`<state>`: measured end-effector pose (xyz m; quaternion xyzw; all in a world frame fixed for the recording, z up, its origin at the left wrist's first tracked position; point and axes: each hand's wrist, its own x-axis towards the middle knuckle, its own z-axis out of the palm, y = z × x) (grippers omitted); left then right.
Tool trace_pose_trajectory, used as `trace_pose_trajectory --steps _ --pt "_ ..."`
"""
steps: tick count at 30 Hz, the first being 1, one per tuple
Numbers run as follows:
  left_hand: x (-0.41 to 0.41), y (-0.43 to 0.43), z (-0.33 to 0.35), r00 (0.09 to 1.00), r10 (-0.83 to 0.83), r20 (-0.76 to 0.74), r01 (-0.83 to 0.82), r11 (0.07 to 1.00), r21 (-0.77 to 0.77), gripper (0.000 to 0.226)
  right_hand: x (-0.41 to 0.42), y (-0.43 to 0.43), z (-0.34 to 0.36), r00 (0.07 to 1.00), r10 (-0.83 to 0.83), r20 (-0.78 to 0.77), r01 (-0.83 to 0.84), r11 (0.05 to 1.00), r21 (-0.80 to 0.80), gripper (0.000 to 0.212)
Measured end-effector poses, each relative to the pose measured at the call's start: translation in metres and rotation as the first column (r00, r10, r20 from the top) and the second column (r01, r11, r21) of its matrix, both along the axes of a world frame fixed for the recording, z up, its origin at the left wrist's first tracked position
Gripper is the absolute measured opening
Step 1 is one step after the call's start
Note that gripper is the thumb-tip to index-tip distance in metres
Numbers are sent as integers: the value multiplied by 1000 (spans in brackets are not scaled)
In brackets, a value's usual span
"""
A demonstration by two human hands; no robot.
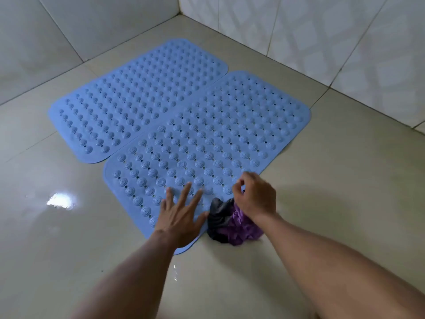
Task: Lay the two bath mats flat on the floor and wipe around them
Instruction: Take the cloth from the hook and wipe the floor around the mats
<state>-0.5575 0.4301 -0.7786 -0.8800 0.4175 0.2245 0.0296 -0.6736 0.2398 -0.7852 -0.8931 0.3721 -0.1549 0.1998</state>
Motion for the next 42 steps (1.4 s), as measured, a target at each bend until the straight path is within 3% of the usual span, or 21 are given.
trace_pose_trajectory --steps 4,9,11,17,25,33,38,42 --pt "-25 -36 7 988 -154 -24 149 980 -135 71 24 -30 0 996 38 -77 -43 997 -59 18" --pt "-39 -46 -10 905 -420 63 425 897 -126 71 42 -54 3 965 54 -258 -14 988 154 39" --pt "-40 -46 -18 890 -449 83 457 877 -147 68 43 -58 1 939 91 -333 -31 983 179 44" --pt "-47 -32 -30 910 -380 167 413 869 -272 60 47 -51 -2 930 50 -365 -9 994 112 44" --pt "-45 47 -23 930 -330 159 360 907 -219 52 53 -15 -5 940 -32 -339 63 995 79 49" --pt "-46 118 -14 937 -292 192 321 936 -142 50 56 50 -18 954 130 -269 -114 991 73 52" --pt "-49 158 -10 961 -182 206 215 966 -146 47 67 63 -17 956 178 -232 -186 982 -14 46" --pt "-41 182 -10 969 -104 225 141 978 -155 47 84 74 -15 931 257 -259 -262 965 16 48"
